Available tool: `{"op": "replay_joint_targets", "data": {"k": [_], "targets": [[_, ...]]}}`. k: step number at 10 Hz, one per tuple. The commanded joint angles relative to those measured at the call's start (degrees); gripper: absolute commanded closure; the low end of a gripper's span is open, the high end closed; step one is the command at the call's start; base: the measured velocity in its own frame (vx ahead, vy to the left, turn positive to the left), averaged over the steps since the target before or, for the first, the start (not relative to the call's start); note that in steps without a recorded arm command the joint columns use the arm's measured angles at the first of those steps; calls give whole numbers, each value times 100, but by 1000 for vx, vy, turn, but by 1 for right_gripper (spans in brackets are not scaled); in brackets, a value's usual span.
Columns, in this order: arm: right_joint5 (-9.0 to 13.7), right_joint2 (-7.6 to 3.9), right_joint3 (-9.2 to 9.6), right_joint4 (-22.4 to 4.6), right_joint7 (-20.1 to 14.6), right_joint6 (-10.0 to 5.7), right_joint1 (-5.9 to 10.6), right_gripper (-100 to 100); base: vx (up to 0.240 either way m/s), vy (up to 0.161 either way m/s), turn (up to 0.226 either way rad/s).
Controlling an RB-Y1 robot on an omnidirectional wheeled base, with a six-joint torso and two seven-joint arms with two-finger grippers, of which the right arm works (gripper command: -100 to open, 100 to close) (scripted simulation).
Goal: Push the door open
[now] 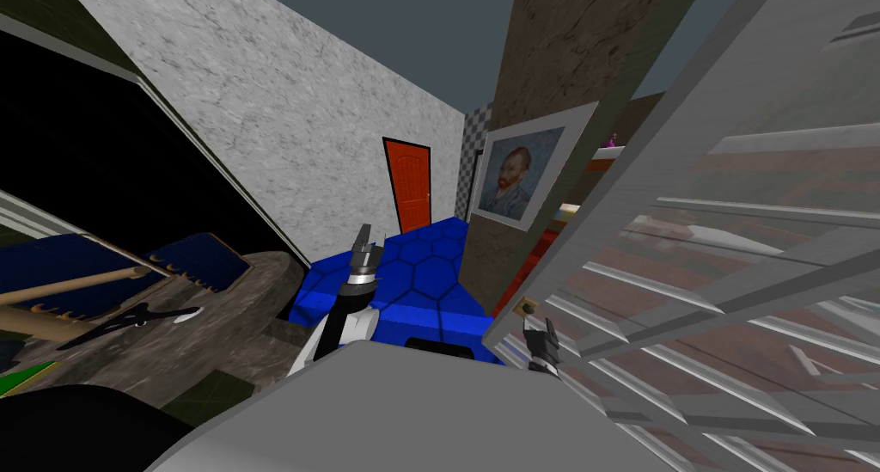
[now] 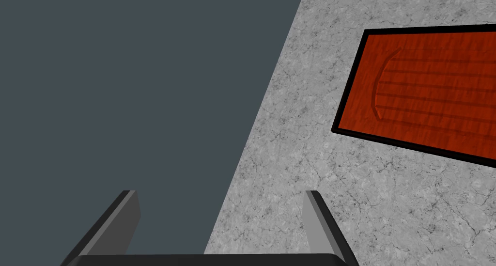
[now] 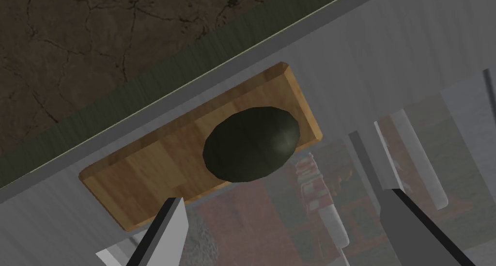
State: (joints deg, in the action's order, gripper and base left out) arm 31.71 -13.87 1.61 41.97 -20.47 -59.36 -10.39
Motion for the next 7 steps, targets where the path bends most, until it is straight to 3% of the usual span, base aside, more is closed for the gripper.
{"op": "replay_joint_targets", "data": {"k": [1,2,4,5,7], "targets": [[88,125,-27,38,-286,39,66,-100,-72,-36,71],[88,125,-27,38,-357,39,66,-100,-56,-32,41],[208,307,-64,130,-707,93,130,-100,-76,-23,73],[208,307,-64,130,-799,93,130,-100,-64,-19,31],[331,493,-102,224,-1176,148,194,-100,-73,-22,69]]}}
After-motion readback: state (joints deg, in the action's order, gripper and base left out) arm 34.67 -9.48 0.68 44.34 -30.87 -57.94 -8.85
